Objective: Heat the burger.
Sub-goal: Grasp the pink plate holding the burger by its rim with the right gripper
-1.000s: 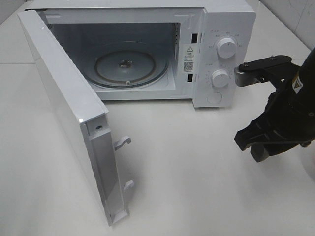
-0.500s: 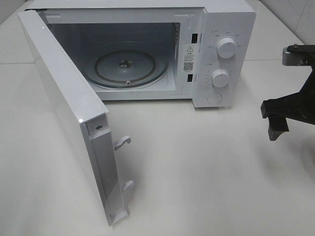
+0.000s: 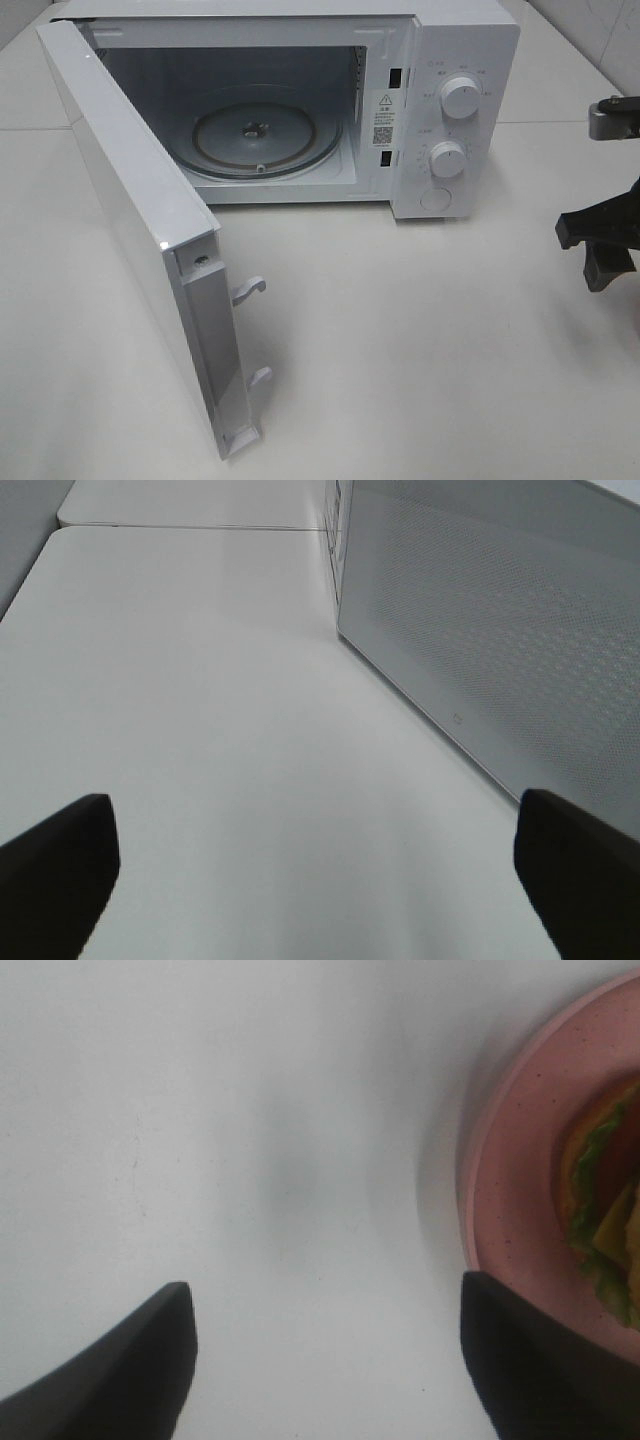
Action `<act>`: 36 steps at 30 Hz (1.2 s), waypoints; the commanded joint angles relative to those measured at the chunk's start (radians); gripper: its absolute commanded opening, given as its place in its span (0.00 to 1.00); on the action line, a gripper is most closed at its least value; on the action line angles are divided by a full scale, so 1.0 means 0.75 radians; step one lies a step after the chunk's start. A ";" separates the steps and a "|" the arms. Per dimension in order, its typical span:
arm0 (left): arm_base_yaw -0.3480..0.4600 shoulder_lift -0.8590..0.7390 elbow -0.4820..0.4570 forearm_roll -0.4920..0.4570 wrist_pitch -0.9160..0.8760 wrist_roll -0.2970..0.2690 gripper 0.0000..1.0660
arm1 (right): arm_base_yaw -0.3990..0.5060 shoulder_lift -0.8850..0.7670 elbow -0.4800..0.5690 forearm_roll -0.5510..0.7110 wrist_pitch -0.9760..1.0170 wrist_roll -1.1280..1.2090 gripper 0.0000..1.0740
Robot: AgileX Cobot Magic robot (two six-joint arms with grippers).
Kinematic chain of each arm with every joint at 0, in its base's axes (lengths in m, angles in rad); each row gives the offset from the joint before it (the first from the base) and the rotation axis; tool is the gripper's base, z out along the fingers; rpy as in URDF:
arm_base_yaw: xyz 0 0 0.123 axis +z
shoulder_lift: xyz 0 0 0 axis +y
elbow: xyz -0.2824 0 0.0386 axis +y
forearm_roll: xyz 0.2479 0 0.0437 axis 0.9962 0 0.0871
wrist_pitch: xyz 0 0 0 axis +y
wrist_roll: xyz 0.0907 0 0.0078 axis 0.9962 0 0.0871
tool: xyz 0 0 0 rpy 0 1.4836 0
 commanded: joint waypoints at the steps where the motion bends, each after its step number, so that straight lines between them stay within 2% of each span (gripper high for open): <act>1: 0.003 -0.004 0.003 -0.004 -0.004 -0.009 0.98 | -0.065 0.059 -0.003 0.100 -0.011 -0.129 0.75; 4: 0.003 -0.004 0.003 -0.004 -0.004 -0.009 0.98 | -0.104 0.092 -0.003 0.107 -0.019 -0.131 0.81; 11: 0.003 -0.004 0.003 -0.004 -0.004 -0.009 0.98 | -0.181 0.107 -0.003 0.087 -0.047 -0.131 0.78; 16: 0.003 -0.004 0.003 -0.004 -0.004 -0.009 0.98 | -0.208 0.107 -0.003 0.084 -0.155 -0.144 0.70; 25: 0.003 -0.004 0.003 -0.004 -0.004 -0.009 0.98 | -0.213 0.185 -0.003 0.103 -0.059 -0.233 0.75; 36: 0.003 -0.004 0.003 -0.004 -0.004 -0.009 0.98 | -0.348 0.245 -0.003 0.092 -0.103 -0.381 0.74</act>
